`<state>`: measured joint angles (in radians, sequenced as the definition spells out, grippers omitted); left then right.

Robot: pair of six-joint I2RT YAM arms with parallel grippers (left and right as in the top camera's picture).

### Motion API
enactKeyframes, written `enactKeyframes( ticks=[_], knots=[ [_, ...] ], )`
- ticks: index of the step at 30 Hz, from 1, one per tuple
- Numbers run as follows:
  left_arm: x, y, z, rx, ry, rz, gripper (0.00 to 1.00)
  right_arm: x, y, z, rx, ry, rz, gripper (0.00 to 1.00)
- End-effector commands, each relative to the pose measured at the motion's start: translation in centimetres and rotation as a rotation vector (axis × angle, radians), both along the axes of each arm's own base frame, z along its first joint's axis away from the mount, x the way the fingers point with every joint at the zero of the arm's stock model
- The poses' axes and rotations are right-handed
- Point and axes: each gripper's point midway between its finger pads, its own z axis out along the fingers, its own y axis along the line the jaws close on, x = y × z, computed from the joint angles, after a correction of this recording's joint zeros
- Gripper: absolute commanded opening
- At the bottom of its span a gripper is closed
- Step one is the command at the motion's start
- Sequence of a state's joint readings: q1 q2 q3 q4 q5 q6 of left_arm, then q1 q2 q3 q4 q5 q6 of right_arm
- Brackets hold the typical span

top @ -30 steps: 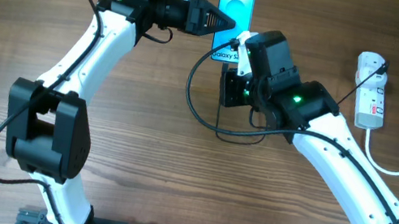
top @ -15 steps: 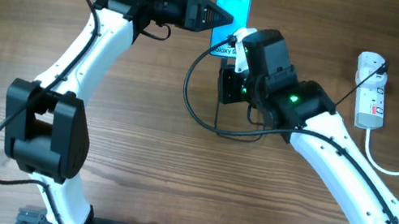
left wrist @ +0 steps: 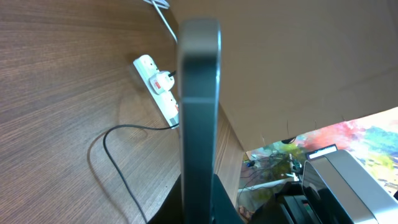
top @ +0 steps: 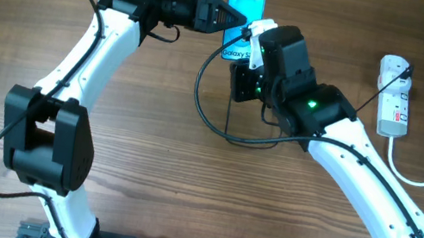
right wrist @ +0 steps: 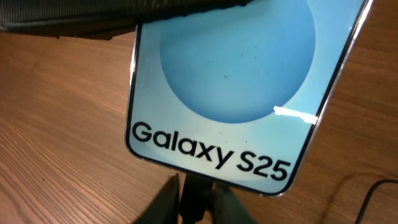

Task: Plug charger to phone and switch on socket
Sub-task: 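Open the right gripper and withdraw it from the plugged phone, then lower the phone flat onto the table with the left gripper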

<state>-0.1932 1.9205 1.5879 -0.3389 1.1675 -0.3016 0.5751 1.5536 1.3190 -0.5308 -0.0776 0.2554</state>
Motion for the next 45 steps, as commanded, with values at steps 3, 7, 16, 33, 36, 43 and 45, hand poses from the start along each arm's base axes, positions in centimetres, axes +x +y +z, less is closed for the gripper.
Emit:
enactKeyframes(
  ticks=[3,7,16,33,36,43,45],
  knots=[
    [-1.7,-1.2,0.5,-0.019,0.036,-0.047,0.04,1.6,-1.7,3.3,-0.015,-0.104,-0.072,0.32],
    [-0.4,-0.6,-0.9,0.057,0.043,0.043,0.04,0.3,-2.4,2.8,-0.038,-0.054,-0.068,0.63],
    [1.0,1.9,-5.6,0.286,0.143,0.241,0.04,-0.9,-4.0,2.4,-0.046,0.011,-0.153,0.99],
    [-1.9,0.1,-13.5,0.425,0.325,0.138,0.04,-0.5,-5.2,2.3,-0.068,0.007,-0.235,1.0],
    [-2.3,-0.6,-14.7,0.438,0.346,0.118,0.04,-0.5,-5.2,2.3,-0.07,0.009,-0.235,1.0],
    [-2.4,-0.7,-16.9,0.511,0.358,0.132,0.04,-0.9,-5.0,2.1,-0.059,0.03,-0.224,1.0],
    [-2.8,-0.8,-17.7,0.523,0.385,0.124,0.04,-1.0,-5.0,2.0,-0.062,0.034,-0.224,1.0]
  ],
)
